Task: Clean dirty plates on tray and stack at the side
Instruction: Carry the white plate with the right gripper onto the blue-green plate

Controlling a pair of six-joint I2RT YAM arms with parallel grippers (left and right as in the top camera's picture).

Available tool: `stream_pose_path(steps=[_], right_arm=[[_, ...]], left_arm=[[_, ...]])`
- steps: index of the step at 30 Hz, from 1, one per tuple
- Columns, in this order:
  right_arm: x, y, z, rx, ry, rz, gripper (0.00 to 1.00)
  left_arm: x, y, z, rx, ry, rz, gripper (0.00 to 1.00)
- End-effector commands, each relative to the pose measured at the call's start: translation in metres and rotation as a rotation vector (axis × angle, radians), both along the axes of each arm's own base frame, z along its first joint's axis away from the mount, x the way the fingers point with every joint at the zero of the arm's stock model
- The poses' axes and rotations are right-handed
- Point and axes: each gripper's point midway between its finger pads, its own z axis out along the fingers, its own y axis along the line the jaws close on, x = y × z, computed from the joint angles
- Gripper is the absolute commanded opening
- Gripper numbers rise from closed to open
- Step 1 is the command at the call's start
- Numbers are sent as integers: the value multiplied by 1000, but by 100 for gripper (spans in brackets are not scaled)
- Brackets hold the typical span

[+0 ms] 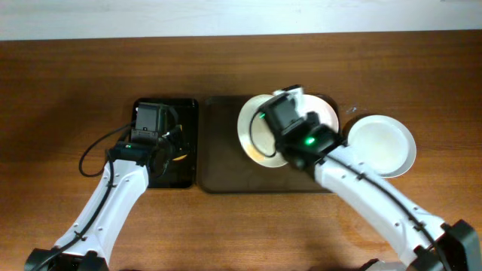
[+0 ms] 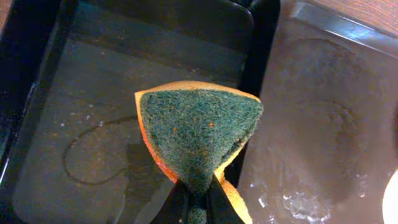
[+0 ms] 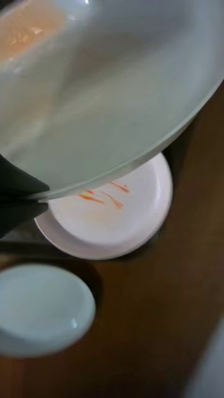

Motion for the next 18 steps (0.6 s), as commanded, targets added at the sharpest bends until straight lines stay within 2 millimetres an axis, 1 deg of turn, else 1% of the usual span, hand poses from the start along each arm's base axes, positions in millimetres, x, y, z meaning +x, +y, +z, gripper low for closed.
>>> stream_pose_path(steps=[1, 2, 4, 7, 10, 12, 14, 15, 16, 18], right_arm=[[-6, -1, 32, -180, -157, -26, 4], [-9, 1, 40, -220, -195, -31, 4], [-11, 1, 46, -253, -226, -41, 4], [-11, 1, 46, -250, -226, -43, 4], [-9, -1, 45, -173, -251, -108, 4], [-7, -3, 39, -93, -236, -145, 4], [-2, -6, 23, 16, -161, -162, 4], [1, -13, 16, 71, -127, -193, 4], [4, -25, 10, 127, -97, -244, 4], [9, -44, 2, 195, -49, -302, 4]], left_arm=[[0, 5, 4, 28, -16, -2, 0], [0, 5, 4, 28, -16, -2, 0], [0, 5, 4, 28, -16, -2, 0], [0, 5, 4, 28, -14, -2, 0], [-2, 5, 3, 29, -8, -2, 0], [-2, 5, 3, 29, -6, -2, 0], [-2, 5, 3, 29, -6, -2, 0], [-2, 5, 3, 29, -5, -2, 0], [-2, 5, 3, 29, -5, -2, 0], [-2, 6, 3, 29, -5, -2, 0]])
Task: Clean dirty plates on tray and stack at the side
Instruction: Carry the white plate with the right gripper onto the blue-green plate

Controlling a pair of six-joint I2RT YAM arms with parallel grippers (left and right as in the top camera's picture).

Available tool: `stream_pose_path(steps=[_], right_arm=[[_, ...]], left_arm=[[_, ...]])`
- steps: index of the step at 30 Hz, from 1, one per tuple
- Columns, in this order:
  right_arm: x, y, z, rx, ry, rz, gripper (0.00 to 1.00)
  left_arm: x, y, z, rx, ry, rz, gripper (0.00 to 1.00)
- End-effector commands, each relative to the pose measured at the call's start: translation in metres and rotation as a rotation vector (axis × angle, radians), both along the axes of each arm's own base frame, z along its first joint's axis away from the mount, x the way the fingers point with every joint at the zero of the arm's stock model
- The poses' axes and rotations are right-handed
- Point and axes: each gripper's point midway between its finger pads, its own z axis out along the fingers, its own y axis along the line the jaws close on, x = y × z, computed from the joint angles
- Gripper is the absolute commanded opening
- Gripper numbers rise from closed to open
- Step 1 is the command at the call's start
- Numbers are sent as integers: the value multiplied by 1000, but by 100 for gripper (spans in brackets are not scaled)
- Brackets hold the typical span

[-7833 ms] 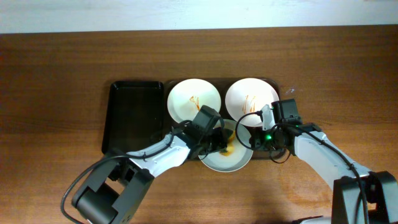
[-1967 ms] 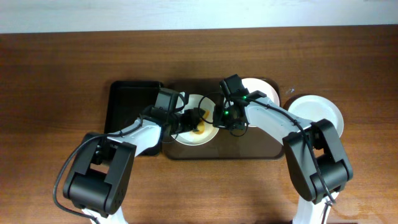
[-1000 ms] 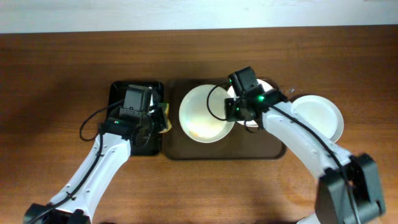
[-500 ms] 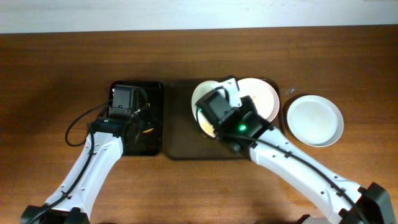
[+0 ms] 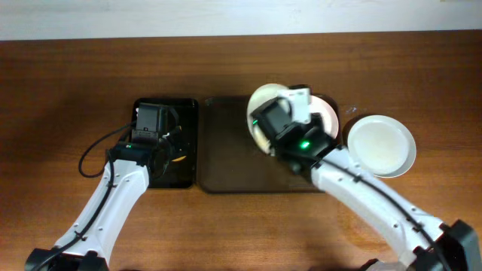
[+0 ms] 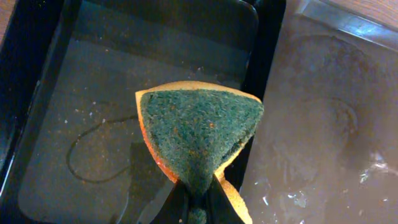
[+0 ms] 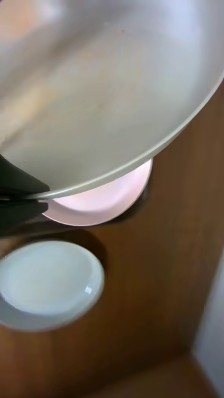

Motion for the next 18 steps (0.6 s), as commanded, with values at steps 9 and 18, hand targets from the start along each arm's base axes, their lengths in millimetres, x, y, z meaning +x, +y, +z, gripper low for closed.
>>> stream_pose_path(steps=[9, 18], right_arm=[[8, -139, -35, 551, 161, -376, 4], [-43, -257, -55, 639, 189, -738, 4]], left_arm=[[-1, 4, 4, 19, -12, -4, 0], [-1, 4, 3, 19, -9, -4, 0]])
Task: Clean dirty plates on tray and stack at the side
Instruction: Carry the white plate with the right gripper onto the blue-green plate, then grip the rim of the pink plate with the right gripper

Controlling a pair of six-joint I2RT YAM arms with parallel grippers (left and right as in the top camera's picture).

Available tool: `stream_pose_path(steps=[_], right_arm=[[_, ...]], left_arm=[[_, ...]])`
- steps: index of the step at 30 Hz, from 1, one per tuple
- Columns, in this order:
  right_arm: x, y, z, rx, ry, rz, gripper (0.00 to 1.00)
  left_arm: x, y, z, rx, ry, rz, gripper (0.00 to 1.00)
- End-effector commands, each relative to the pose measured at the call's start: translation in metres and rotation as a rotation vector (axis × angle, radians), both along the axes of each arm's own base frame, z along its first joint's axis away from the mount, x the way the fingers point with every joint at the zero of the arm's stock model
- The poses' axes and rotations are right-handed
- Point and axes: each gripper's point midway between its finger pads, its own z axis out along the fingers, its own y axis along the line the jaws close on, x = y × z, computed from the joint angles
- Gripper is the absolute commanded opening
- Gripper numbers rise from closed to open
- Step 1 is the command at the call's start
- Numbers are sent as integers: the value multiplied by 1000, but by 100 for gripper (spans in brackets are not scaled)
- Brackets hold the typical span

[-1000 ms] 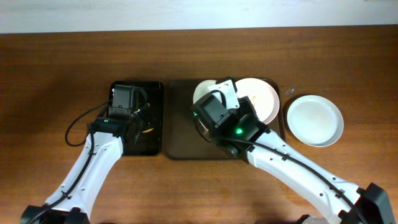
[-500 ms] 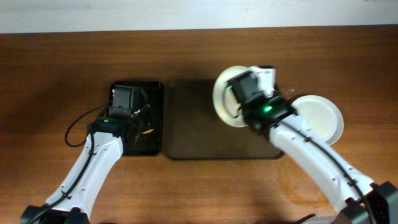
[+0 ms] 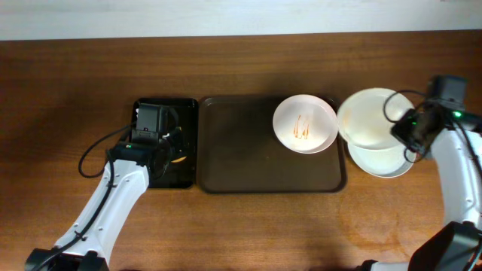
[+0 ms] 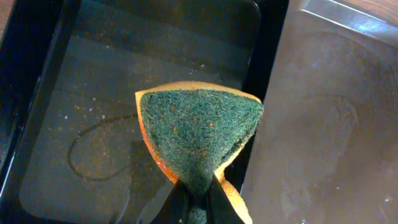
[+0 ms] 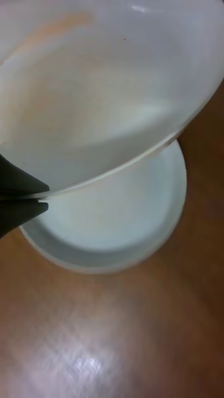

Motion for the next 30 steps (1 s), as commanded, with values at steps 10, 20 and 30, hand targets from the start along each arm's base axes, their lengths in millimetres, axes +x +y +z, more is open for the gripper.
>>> stream_pose_path(steps=[10, 20, 30], right_arm=[[-19, -30, -29, 53, 84, -67, 28], [27, 86, -10, 361, -129, 514, 50], [34, 155, -70, 356, 81, 554, 47]], left_arm=[[0, 3, 5, 17, -17, -4, 0], [0, 3, 5, 17, -17, -5, 0], [0, 3, 4, 15, -16, -6, 0]])
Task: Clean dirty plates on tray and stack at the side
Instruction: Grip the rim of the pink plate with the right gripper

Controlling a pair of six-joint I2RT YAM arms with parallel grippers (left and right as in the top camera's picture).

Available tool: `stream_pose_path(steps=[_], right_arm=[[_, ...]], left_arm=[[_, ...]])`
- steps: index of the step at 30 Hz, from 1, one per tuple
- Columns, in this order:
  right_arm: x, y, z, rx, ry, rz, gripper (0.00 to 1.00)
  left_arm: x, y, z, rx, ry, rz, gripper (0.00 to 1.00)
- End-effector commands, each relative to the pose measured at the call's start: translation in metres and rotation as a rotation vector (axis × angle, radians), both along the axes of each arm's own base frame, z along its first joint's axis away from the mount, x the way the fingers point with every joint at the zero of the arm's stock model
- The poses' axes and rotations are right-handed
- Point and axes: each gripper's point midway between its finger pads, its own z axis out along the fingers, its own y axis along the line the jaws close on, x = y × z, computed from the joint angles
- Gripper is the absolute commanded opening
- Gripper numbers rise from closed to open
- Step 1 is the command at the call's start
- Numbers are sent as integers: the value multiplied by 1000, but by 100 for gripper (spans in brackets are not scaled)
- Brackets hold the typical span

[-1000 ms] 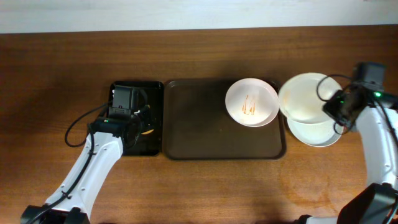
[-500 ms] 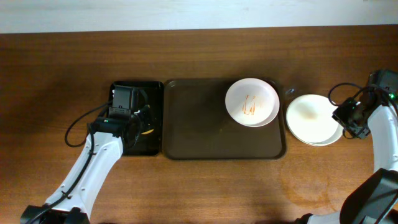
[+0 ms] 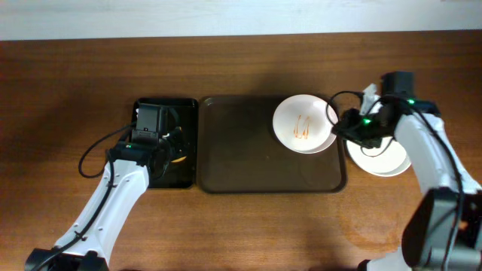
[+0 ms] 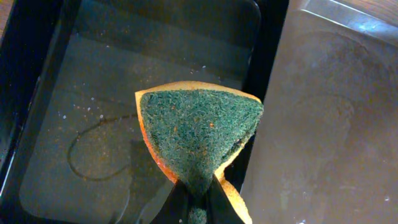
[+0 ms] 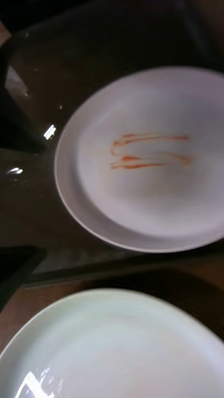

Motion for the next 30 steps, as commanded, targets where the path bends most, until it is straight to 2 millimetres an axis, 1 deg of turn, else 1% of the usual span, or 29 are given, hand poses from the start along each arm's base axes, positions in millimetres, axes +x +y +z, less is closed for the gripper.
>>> stream_pose_path(steps=[1, 4, 5, 7, 8, 10, 11, 12, 14, 16, 17, 19, 21, 25, 28, 30], right_arm=[[-3, 6, -31, -25, 92, -34, 45], [-4, 2, -54, -34, 158, -85, 42], [-3, 2, -66, -31, 181, -90, 43], [-3, 2, -76, -30, 196, -90, 41], [-1, 2, -80, -30, 198, -90, 38], [1, 3, -83, -23, 194, -87, 26], [3, 5, -83, -20, 188, -83, 15], [4, 6, -83, -21, 183, -79, 12], [3, 13, -83, -23, 181, -61, 6], [2, 26, -83, -26, 181, -25, 4], [1, 37, -83, -29, 181, 3, 4], [-3, 58, -83, -34, 179, 60, 4], [-6, 77, -83, -36, 177, 101, 4], [-13, 105, -83, -35, 182, 139, 4], [-17, 117, -83, -38, 178, 171, 4], [-18, 119, -83, -39, 179, 178, 4]], left_arm=[[0, 3, 5, 14, -17, -6, 0], [0, 3, 5, 14, -17, -6, 0], [0, 3, 5, 14, -17, -6, 0], [0, 3, 5, 14, -17, -6, 0], [0, 3, 5, 14, -17, -6, 0], [0, 3, 5, 14, -17, -6, 0], [0, 3, 5, 14, -17, -7, 0], [0, 2, 5, 11, -16, -8, 0], [0, 2, 5, 11, -16, -9, 0], [0, -1, 5, -2, -15, -16, 0], [0, -5, 5, -24, -13, -28, 0], [-1, -17, 6, -86, -9, -64, 0], [-2, -35, 9, -164, -12, -117, 0], [-1, -86, 27, -307, -74, -303, 0], [1, -108, 31, -326, -109, -366, 0], [1, -131, 31, -365, -121, -432, 0]])
